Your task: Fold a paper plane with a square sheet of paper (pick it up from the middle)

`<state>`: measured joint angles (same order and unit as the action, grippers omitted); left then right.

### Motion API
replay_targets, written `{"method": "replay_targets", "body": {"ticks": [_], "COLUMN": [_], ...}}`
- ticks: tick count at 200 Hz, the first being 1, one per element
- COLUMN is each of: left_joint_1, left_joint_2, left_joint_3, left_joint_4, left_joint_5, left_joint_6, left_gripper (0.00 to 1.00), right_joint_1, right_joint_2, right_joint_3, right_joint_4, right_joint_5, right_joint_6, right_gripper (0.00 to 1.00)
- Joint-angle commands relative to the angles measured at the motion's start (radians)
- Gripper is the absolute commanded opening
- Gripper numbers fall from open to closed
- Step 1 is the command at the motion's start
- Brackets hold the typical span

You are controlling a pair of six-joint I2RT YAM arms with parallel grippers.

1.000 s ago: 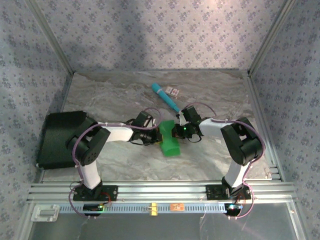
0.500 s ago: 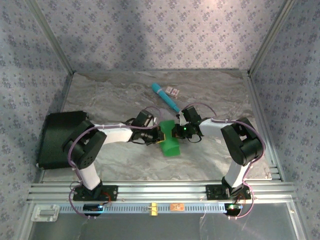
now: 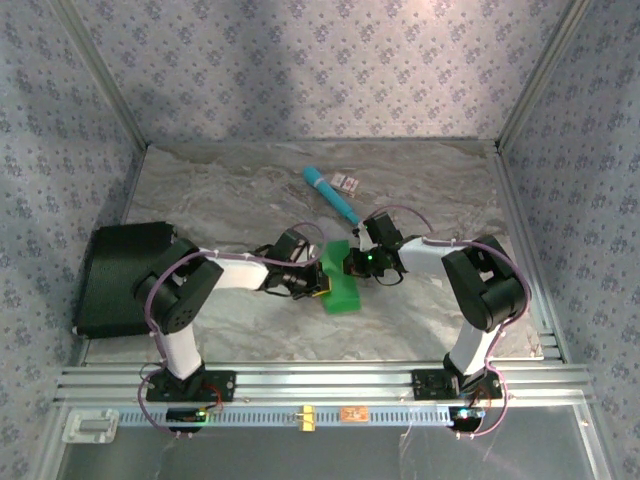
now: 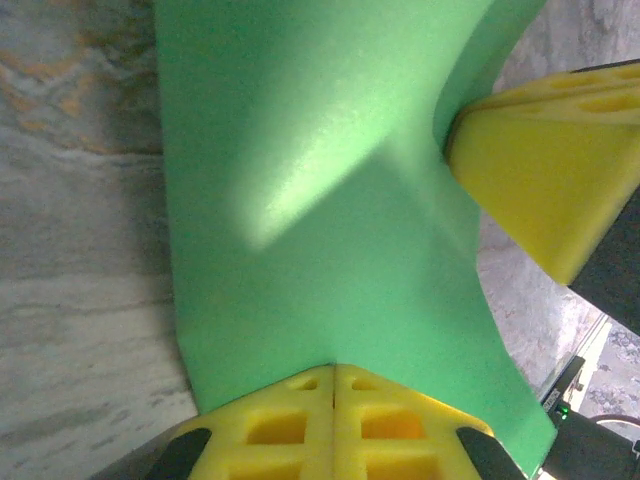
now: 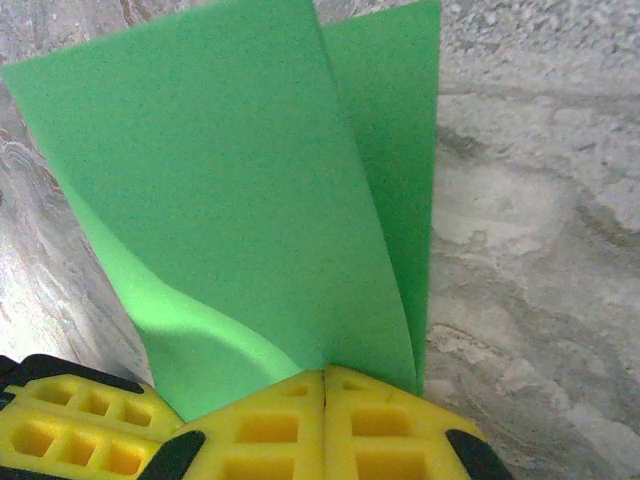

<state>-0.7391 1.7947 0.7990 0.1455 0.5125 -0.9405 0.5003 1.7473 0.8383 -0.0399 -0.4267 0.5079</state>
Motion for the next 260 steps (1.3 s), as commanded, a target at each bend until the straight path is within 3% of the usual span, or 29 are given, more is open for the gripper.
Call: {"method": "replay_targets", "body": {"ticks": [1,52,83,146,193,260], "left_joint_1": [-0.003,-0.015,-0.015,-0.021,-0.028,-0.053], "left_joint_2": [-0.005,-0.072,-0.087,-0.034,-0.021,-0.096], "left_joint_3": [-0.042,0.033,0.022,-0.001,-0.097,0.003], "left_joint_4": [-0.083,-0.1,-0.026,-0.003,-0.053,-0.078], "left_joint_5": [-0.039,-0.007,0.034,0.073,0.036,0.024], "left_joint_6": [0.037,0.019,-0.032,-0.032,0.01,-0.005], "left_gripper": [0.02,0.04,0.05,0.08,0.06,0.06], "right_joint_1": [0.0,0.0,0.0,0.0,0.0,0.001], "right_joint_2": [0.033,0.029,0.031,0.026,0.024,0.014], "right_joint_3": [-0.052,-0.05,-0.05,-0.056,-0.065,-0.072], "right_joint_4": [-0.115,-0.121,-0.119,-0.116,-0.111,-0.113], "right_joint_5": [0.117,0.121,0.128,0.126,0.123,0.128], "right_joint_6": [0.009,0.012,0.019,0.018,0.021,0.02], "right_gripper": [0.0,0.0,0.0,0.0,0.0,0.0]}}
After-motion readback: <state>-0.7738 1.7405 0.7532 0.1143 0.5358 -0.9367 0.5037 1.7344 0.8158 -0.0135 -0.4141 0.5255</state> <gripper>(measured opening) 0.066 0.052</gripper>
